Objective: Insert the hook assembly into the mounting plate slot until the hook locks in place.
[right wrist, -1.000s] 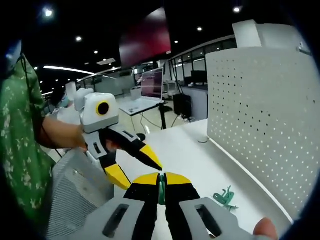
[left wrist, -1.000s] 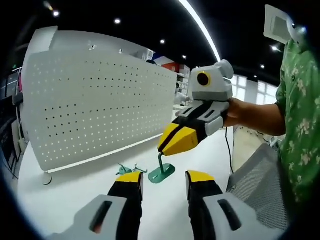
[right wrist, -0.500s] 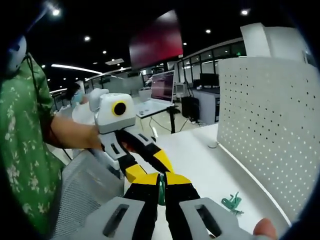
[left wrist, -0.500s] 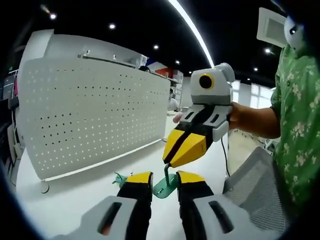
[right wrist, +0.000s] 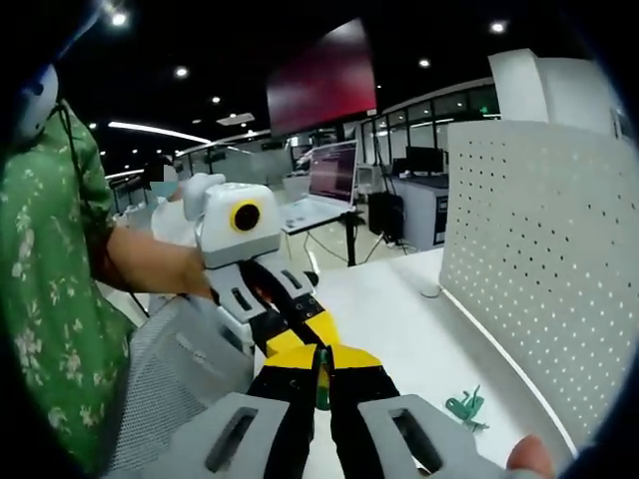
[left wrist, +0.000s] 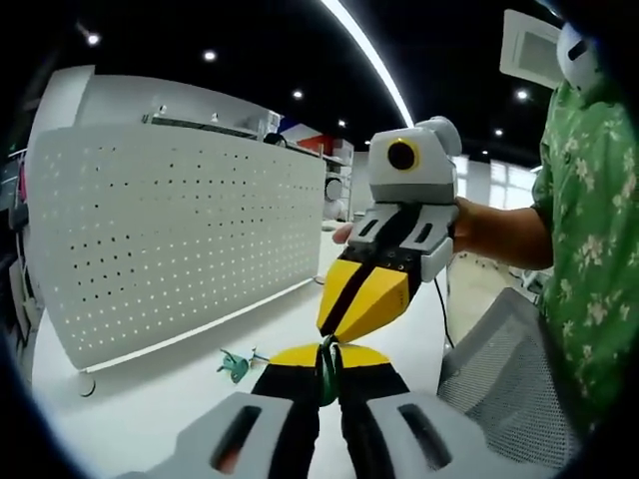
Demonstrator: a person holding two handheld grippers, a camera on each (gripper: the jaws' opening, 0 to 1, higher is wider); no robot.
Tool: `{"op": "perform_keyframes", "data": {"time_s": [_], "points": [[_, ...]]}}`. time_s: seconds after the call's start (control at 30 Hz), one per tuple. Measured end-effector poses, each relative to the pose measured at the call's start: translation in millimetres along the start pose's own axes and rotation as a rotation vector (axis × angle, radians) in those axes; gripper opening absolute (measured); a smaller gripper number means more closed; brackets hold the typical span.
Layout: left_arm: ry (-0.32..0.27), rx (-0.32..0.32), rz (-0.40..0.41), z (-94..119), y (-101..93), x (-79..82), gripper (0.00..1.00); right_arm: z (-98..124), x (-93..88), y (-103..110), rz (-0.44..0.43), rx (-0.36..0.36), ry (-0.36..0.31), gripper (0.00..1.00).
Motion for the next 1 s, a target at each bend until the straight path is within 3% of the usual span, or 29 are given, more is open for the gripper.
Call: {"op": "perform_keyframes", "data": {"time_s": [0.4,0.67,0.87,1.0], "points": [[-0.019,0.010,0.013,3.5,-1.0,0.7,0.03,-0.1,1.7,0.7,-0.029,0.001,-0.011,0.02],[-0.048,0.036,0.041,7.1,1.6,2.5,0.03,7.7,8.5,-2.7,-0.053,-0.046,-0.056,0.05],[-0.121,0.069,0.116,12.7,6.8,7.0,0.03,15.4,11.2,-5.5,-0.069,-0.084,-0.088,0.09],[-0.215,0.078,0.210,18.1,12.1,14.5,0.03,21.2,14.7,-5.8,-0.080,-0.096,-0.112,0.13]]}}
Point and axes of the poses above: the point that each gripper's makers call its tool centre point, and the gripper's own axes: z roughly backward along the fingers, y roughly to its left, x roughly out of its top, the point moved 9 cm from there along z, roughly backward along the fingers, and after that the axes turned 1 degree about -y, right-handed, at the moved point
